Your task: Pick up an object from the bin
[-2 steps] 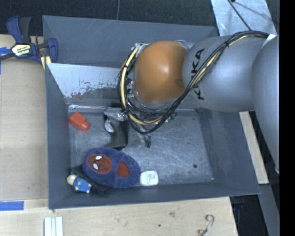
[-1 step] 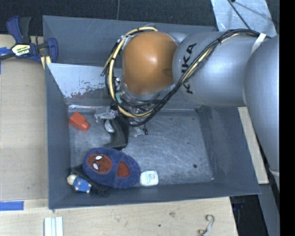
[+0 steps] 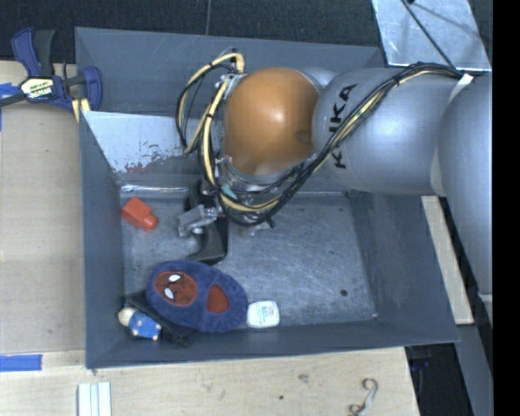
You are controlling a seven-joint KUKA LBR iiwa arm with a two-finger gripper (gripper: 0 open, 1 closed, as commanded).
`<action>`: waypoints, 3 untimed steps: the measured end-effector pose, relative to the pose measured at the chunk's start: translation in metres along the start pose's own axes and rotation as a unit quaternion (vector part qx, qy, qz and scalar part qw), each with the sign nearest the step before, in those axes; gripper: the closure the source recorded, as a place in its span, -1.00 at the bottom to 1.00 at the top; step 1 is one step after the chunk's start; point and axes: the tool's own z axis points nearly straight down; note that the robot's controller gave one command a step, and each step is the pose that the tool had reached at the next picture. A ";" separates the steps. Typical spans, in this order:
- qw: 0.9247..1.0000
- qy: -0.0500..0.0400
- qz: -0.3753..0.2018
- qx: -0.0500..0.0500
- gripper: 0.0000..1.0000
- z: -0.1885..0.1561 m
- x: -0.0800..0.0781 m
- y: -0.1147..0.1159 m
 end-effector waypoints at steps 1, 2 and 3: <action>1.000 0.001 0.001 -0.001 -1.00 0.000 -0.001 0.000; 1.000 -0.001 0.001 -0.001 1.00 -0.001 -0.003 0.000; 1.000 0.001 0.002 -0.001 1.00 -0.012 -0.003 0.001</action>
Offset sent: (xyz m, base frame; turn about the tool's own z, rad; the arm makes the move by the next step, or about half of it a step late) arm 0.0000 0.0000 0.0000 0.0000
